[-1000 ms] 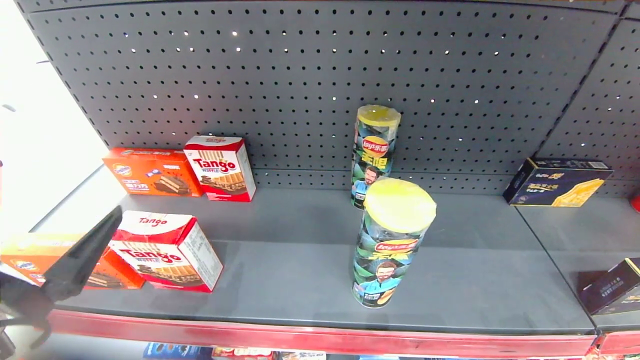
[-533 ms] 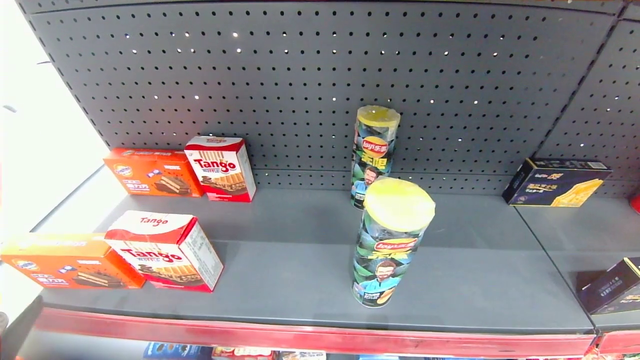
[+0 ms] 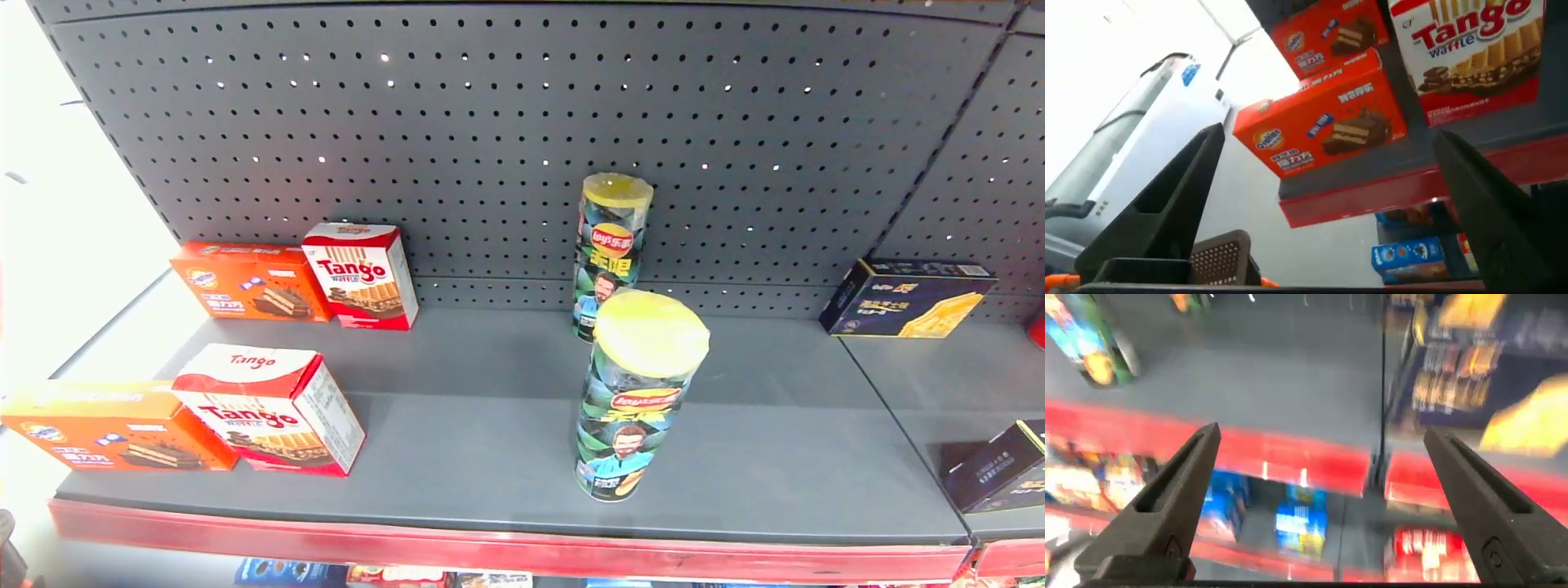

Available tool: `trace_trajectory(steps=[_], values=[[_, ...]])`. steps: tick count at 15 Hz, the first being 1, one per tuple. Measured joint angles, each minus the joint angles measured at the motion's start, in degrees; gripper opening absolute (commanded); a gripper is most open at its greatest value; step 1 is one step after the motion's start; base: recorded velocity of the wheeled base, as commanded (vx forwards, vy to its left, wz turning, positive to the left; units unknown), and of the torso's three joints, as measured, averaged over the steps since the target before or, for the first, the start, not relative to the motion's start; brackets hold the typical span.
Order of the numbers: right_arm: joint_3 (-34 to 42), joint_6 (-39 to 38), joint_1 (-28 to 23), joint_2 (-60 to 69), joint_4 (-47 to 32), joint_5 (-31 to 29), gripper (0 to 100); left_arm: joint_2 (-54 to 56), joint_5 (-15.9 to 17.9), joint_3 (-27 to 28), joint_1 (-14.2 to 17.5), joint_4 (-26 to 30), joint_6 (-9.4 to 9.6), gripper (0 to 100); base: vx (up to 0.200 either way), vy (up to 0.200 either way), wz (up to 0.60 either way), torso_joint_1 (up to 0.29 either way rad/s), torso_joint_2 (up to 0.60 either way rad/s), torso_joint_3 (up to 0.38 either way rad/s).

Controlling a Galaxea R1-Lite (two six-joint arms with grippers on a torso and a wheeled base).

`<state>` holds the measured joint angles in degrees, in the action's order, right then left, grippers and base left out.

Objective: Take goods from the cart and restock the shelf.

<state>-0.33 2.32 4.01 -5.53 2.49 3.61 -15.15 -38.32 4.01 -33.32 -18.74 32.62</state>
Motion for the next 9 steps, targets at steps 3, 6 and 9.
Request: trace_trajectory(steps=[3,6,9], values=[[0.17,-2.5,-1.1,0.3,-3.02,-2.35,100,1.71,0.02,-2.06,1.57,-0.01,-0.02,100,0.0,0.0,0.0,0.0,0.0,0.0],[0.22,-2.65,-2.56,1.52,-3.02,-2.52,100,2.45,0.0,-2.96,3.5,1.06,-0.09,100,0.0,0.0,0.0,0.0,0.0,0.0],[0.22,-2.65,-3.68,3.72,-2.95,-2.63,100,2.54,0.0,-3.52,6.4,5.72,-4.79,100,0.0,0.0,0.0,0.0,0.0,0.0]])
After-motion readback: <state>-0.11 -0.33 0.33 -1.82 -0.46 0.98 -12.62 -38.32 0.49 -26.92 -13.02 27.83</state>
